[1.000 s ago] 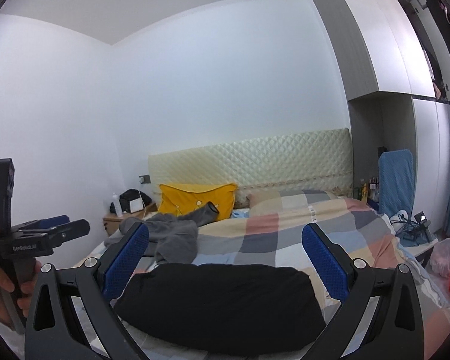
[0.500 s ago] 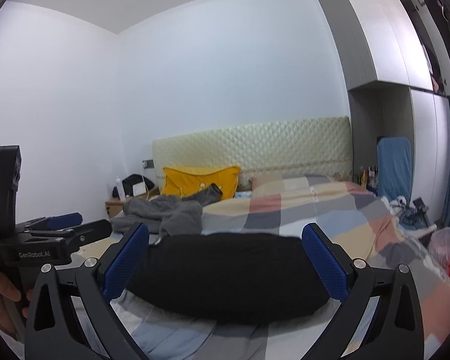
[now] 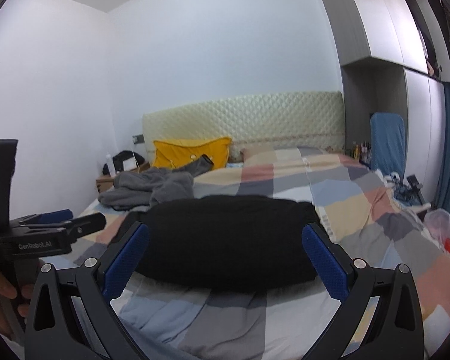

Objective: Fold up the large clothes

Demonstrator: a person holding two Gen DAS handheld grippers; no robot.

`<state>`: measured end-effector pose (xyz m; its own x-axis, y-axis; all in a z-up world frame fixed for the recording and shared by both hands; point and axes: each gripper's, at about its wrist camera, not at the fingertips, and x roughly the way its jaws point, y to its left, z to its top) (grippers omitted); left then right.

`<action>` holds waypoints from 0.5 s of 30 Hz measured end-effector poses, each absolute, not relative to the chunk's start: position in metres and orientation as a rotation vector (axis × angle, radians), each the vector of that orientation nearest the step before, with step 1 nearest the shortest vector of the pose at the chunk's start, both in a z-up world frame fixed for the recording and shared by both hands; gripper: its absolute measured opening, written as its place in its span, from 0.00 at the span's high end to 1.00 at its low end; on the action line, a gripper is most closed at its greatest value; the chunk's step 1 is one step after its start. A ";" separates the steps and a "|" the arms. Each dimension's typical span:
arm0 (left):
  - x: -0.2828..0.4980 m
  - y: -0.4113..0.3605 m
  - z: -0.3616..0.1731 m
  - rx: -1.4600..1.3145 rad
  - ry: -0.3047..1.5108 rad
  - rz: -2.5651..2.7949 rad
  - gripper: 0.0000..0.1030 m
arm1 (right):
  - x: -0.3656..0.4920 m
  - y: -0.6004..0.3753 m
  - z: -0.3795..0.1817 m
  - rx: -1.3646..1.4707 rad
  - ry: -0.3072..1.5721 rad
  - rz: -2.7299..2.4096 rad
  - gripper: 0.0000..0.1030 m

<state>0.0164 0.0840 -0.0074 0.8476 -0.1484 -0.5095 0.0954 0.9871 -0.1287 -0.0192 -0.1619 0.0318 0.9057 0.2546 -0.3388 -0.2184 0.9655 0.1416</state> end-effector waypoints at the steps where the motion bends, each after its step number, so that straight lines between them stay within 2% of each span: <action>1: 0.017 0.086 -0.009 -0.104 0.551 -0.122 0.00 | -0.018 -0.162 0.029 0.103 0.371 0.246 0.00; 15: 0.018 0.083 -0.024 -0.088 0.602 -0.075 0.00 | -0.009 -0.163 0.013 0.105 0.408 0.234 0.00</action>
<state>0.0178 0.0827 -0.0241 0.8217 -0.0962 -0.5618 0.0450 0.9935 -0.1043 -0.0086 -0.1635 0.0131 0.8913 0.2463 -0.3807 -0.2045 0.9677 0.1474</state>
